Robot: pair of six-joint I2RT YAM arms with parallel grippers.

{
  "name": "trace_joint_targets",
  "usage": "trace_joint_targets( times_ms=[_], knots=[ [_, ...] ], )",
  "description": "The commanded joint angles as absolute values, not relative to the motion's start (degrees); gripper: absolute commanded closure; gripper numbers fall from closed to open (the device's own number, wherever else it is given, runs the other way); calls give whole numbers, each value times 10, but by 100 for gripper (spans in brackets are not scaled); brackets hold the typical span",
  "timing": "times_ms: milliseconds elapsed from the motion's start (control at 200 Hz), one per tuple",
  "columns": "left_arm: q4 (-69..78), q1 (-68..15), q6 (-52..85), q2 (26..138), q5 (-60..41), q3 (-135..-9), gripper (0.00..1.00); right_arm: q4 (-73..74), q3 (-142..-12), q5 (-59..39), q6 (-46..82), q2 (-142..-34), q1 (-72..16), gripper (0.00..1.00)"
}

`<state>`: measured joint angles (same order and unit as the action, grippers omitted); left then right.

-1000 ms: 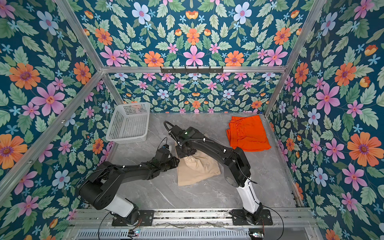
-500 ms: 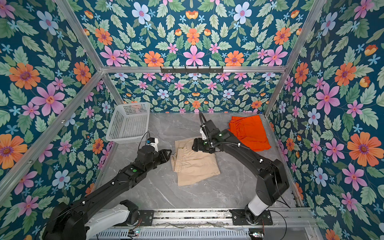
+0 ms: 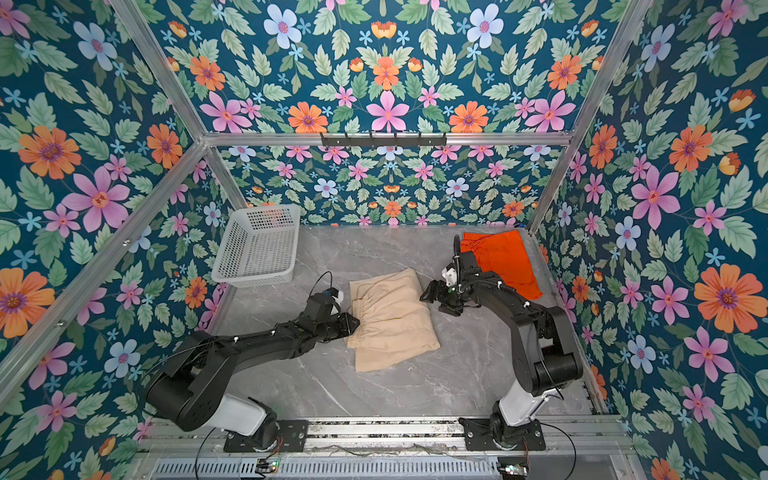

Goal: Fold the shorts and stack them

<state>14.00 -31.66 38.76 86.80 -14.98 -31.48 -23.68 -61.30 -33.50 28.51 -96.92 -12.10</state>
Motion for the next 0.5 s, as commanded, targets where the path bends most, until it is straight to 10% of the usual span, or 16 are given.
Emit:
trace_joint_targets(
  times_ms=[0,495],
  knots=[
    [143,-316,362,884,-141,-310,75,-210,-620,-416,226,-1008,-112,23],
    [156,-316,352,923,-134,-320,74,-127,-644,-572,195,-1137,-128,26]
  ],
)
